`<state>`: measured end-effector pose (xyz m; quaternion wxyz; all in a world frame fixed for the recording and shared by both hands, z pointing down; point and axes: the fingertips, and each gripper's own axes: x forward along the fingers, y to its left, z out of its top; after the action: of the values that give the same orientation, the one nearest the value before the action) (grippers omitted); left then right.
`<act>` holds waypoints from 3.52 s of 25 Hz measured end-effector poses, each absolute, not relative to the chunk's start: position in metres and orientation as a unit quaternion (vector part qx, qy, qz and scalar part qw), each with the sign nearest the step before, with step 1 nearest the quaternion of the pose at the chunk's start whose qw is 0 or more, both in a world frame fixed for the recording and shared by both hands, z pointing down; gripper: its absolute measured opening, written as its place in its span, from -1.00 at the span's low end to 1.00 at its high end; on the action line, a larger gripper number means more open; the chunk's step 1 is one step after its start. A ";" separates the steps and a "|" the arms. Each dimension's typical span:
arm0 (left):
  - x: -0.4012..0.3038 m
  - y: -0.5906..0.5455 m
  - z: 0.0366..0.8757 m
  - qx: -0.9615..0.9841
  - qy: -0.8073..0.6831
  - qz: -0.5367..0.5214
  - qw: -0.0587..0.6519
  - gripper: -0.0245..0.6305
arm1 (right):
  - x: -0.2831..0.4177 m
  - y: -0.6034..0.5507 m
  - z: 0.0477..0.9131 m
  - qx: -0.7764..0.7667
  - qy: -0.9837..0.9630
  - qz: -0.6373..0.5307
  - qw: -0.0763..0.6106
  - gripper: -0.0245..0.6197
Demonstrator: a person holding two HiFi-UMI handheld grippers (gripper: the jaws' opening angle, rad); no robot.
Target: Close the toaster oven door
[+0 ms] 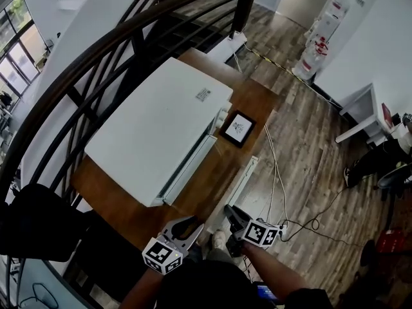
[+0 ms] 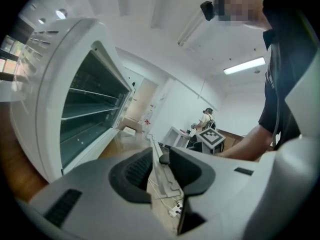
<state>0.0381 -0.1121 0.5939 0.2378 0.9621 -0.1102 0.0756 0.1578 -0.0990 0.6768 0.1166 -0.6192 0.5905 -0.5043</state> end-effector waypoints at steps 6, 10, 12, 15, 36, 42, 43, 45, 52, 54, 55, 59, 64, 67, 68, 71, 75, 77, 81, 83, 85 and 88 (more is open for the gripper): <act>0.058 -0.110 0.586 0.960 -0.107 0.069 0.249 -0.49 | 0.147 -0.116 0.638 -0.579 0.629 -0.501 0.136 -0.68; 0.061 -0.109 0.576 0.960 -0.115 0.064 0.247 -0.43 | 0.136 -0.132 0.607 -0.545 0.665 -0.493 0.135 -0.61; 0.060 -0.110 0.571 0.959 -0.120 0.062 0.249 -0.40 | 0.131 -0.139 0.594 -0.534 0.678 -0.488 0.128 -0.60; 0.056 -0.113 0.567 0.958 -0.126 0.062 0.250 -0.34 | 0.125 -0.147 0.583 -0.526 0.685 -0.493 0.107 -0.60; 0.028 -0.164 0.536 0.951 -0.216 0.044 0.218 -0.30 | 0.126 -0.176 0.551 -0.468 0.703 -0.507 0.175 -0.30; 0.026 -0.168 0.533 0.947 -0.230 0.042 0.221 -0.30 | 0.110 -0.195 0.559 -0.424 0.680 -0.551 0.232 -0.37; 0.025 -0.169 0.532 0.946 -0.233 0.040 0.221 -0.30 | 0.107 -0.197 0.558 -0.416 0.682 -0.553 0.237 -0.41; 0.022 -0.172 0.530 0.944 -0.242 0.036 0.219 -0.30 | 0.103 -0.202 0.553 -0.401 0.685 -0.555 0.249 -0.46; 0.005 -0.183 0.519 0.934 -0.300 0.037 0.191 -0.29 | 0.094 -0.219 0.542 -0.388 0.695 -0.553 0.248 -0.48; -0.003 -0.184 0.517 0.930 -0.320 0.041 0.177 -0.28 | 0.091 -0.222 0.542 -0.386 0.694 -0.556 0.245 -0.48; -0.007 -0.184 0.515 0.928 -0.327 0.041 0.173 -0.28 | 0.090 -0.224 0.541 -0.385 0.695 -0.556 0.245 -0.48; -0.026 -0.177 0.509 0.919 -0.351 0.026 0.177 -0.30 | 0.085 -0.233 0.535 -0.378 0.700 -0.553 0.245 -0.49; -0.054 -0.172 0.507 0.904 -0.382 0.007 0.191 -0.33 | 0.078 -0.245 0.532 -0.381 0.704 -0.551 0.238 -0.48; -0.066 -0.170 0.506 0.899 -0.394 0.006 0.190 -0.33 | 0.073 -0.252 0.528 -0.379 0.706 -0.548 0.240 -0.48; -0.069 -0.170 0.506 0.898 -0.396 0.004 0.192 -0.33 | 0.072 -0.254 0.528 -0.378 0.707 -0.547 0.240 -0.48; -0.077 -0.165 0.507 0.894 -0.402 0.001 0.199 -0.34 | 0.069 -0.258 0.525 -0.375 0.711 -0.544 0.241 -0.49; -0.081 -0.162 0.511 0.890 -0.408 0.002 0.204 -0.34 | 0.067 -0.263 0.525 -0.374 0.713 -0.542 0.241 -0.49; -0.081 -0.162 0.512 0.889 -0.409 0.000 0.205 -0.34 | 0.067 -0.265 0.526 -0.378 0.709 -0.546 0.238 -0.50; -0.081 -0.165 0.509 0.892 -0.406 -0.003 0.200 -0.34 | 0.065 -0.264 0.524 -0.380 0.725 -0.529 0.222 -0.46; -0.080 -0.166 0.506 0.894 -0.402 -0.004 0.198 -0.34 | 0.066 -0.263 0.521 -0.382 0.735 -0.517 0.215 -0.42; -0.078 -0.168 0.505 0.896 -0.399 -0.006 0.196 -0.34 | 0.069 -0.261 0.521 -0.387 0.735 -0.515 0.214 -0.32; -0.078 -0.169 0.503 0.899 -0.394 -0.008 0.191 -0.34 | 0.075 -0.256 0.518 -0.387 0.737 -0.509 0.219 -0.23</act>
<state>-0.0777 -0.1690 0.5033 0.1912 0.8990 -0.3940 -0.0078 0.0751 -0.2559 0.5177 0.2188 -0.3870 0.7371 -0.5090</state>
